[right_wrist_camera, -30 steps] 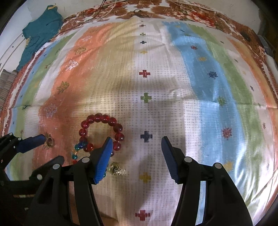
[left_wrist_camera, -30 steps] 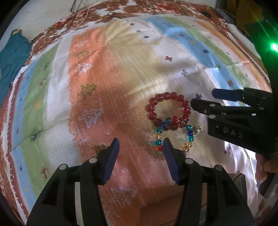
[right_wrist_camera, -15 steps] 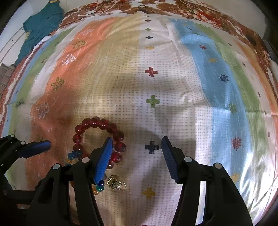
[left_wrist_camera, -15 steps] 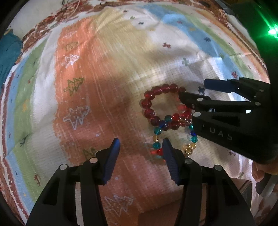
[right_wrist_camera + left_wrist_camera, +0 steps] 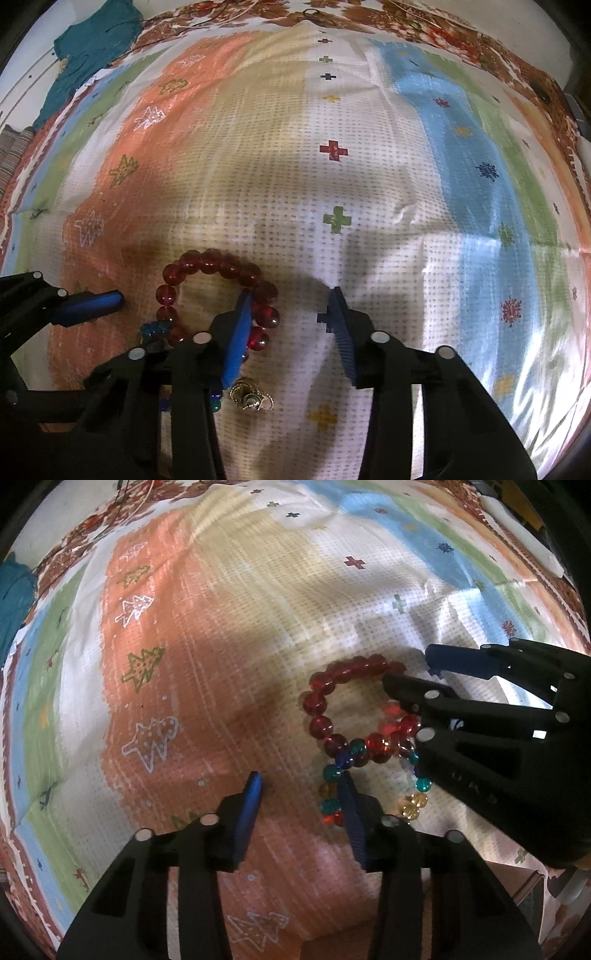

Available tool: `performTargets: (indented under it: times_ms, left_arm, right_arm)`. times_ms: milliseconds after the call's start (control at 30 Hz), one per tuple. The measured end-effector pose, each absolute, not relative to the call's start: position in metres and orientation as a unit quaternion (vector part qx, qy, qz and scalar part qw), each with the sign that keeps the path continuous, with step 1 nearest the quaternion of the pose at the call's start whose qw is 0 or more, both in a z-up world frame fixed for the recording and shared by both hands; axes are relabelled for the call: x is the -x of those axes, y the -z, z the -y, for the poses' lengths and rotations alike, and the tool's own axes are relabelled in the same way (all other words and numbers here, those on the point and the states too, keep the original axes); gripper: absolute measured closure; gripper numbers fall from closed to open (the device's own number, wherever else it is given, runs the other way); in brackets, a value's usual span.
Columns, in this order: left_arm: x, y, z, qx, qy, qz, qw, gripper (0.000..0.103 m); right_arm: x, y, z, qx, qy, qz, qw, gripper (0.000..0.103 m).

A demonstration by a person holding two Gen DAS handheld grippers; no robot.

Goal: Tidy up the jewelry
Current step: 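Grasp the red beaded bracelet with the right tool while the left grasps the multicolour bracelet, then lift both held bracelets and carry them over the silver tin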

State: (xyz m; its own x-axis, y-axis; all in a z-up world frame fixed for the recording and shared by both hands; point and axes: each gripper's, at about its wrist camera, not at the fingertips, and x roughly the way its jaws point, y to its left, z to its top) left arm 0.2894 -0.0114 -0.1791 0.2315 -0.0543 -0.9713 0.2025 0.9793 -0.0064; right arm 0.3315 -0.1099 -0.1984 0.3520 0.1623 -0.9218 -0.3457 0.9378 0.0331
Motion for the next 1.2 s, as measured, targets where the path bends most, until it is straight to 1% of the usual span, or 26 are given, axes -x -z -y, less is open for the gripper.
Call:
performTargets:
  times_ms: [33, 67, 100, 133, 167, 433, 800, 1200]
  left_arm:
    - [-0.289, 0.180, 0.012, -0.061, 0.079, -0.614, 0.783, 0.072]
    - [-0.289, 0.181, 0.011, -0.062, 0.077, -0.615, 0.783, 0.081]
    - [-0.291, 0.181, 0.011, -0.062, 0.075, -0.615, 0.783, 0.085]
    - [-0.290, 0.182, 0.011, -0.061, 0.073, -0.615, 0.783, 0.094]
    - [-0.290, 0.181, 0.010, -0.058, 0.072, -0.614, 0.784, 0.094]
    - [-0.282, 0.173, 0.004, -0.061, 0.064, -0.604, 0.792, 0.094]
    - [-0.267, 0.145, 0.001, -0.038, 0.057, -0.590, 0.804, 0.094]
    - [-0.253, 0.107, -0.006, -0.019, 0.054, -0.558, 0.828, 0.094]
  right_arm:
    - [-0.332, 0.199, 0.111, 0.084, -0.156, -0.547, 0.818, 0.068]
    - [-0.332, 0.199, 0.112, 0.082, -0.157, -0.547, 0.818, 0.071]
    - [-0.332, 0.199, 0.113, 0.079, -0.158, -0.547, 0.818, 0.074]
    - [-0.332, 0.199, 0.114, 0.077, -0.158, -0.547, 0.818, 0.082]
    - [-0.332, 0.198, 0.116, 0.072, -0.161, -0.549, 0.817, 0.089]
    - [-0.328, 0.191, 0.117, 0.065, -0.166, -0.545, 0.819, 0.089]
    - [-0.310, 0.164, 0.115, 0.071, -0.185, -0.515, 0.834, 0.089]
    - [-0.289, 0.127, 0.125, 0.067, -0.185, -0.485, 0.852, 0.089]
